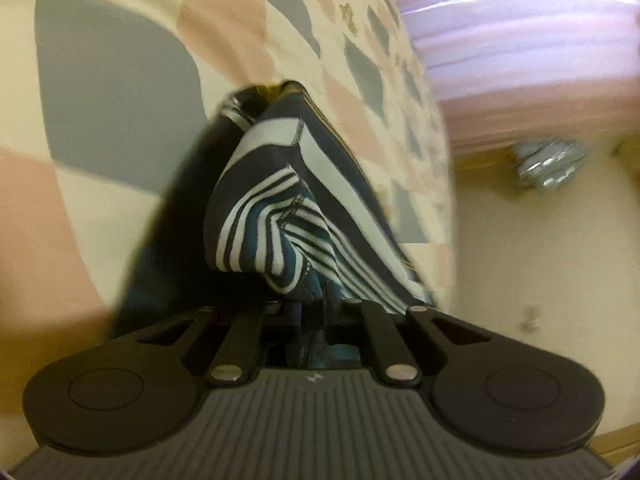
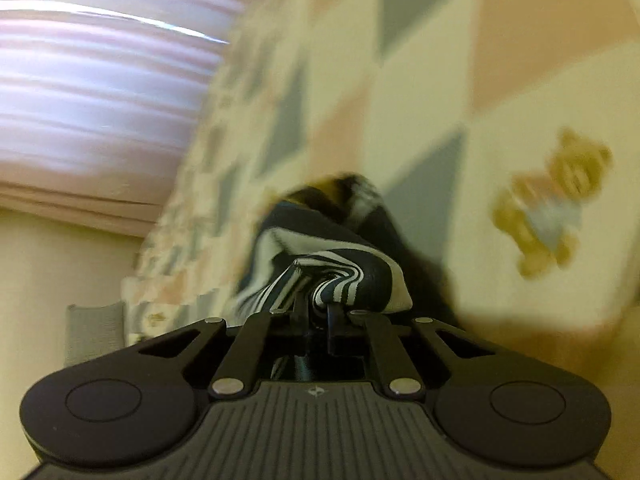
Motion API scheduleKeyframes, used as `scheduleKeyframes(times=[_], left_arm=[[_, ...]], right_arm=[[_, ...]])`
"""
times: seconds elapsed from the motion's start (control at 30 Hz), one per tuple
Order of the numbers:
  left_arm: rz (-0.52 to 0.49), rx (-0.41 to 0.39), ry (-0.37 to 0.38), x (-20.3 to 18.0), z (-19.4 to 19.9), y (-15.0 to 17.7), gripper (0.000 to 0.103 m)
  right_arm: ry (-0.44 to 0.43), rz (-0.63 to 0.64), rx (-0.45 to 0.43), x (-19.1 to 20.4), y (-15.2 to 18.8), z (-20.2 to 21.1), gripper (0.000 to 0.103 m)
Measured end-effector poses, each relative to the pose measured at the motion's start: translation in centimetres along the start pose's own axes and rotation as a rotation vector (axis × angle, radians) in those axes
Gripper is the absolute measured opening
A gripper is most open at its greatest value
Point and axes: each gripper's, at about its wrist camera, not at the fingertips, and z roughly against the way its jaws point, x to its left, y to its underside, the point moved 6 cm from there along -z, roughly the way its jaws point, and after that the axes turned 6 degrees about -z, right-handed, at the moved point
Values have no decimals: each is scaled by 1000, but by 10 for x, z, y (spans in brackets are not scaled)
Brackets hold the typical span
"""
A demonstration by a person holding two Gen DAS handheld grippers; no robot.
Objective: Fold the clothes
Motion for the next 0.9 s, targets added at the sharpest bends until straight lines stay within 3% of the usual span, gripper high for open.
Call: scheduleKeyframes(times=[0.07,0.2,0.27,0.37,0.4,0.43,0.53,0.6,0.67,0.8,0.9], left_arm=[[91,19,-21,22,-9,13,6],[281,22,-49,66,-20,29,7],[197,28,-79,55,-15,24,7],[25,35,-137,35,-3,16,10],[5,42,-165,37,-3,15,17],[-3,63,-206,42,-5,15,17],[-42,96,-260,42,-6,16,18],[-136,98,-310,28,4,16,24],[-202,96,-359,19,18,19,25],[-312,51,-369,-6,29,25,25],[-468,50,-392,-25,0,27,29]], right_arm=[[-40,-53,-1,-8,-4,8,8],[32,-277,72,-57,13,-9,8],[26,-332,111,-65,25,-15,8],[-15,-280,121,-50,30,-10,8],[-22,-261,122,-48,31,-8,7],[10,-241,128,-51,31,-8,7],[194,-127,189,-67,33,-17,12],[226,-18,211,-48,35,-12,30],[279,164,211,-24,40,2,33],[276,502,126,24,47,24,33],[276,727,51,46,48,5,33]])
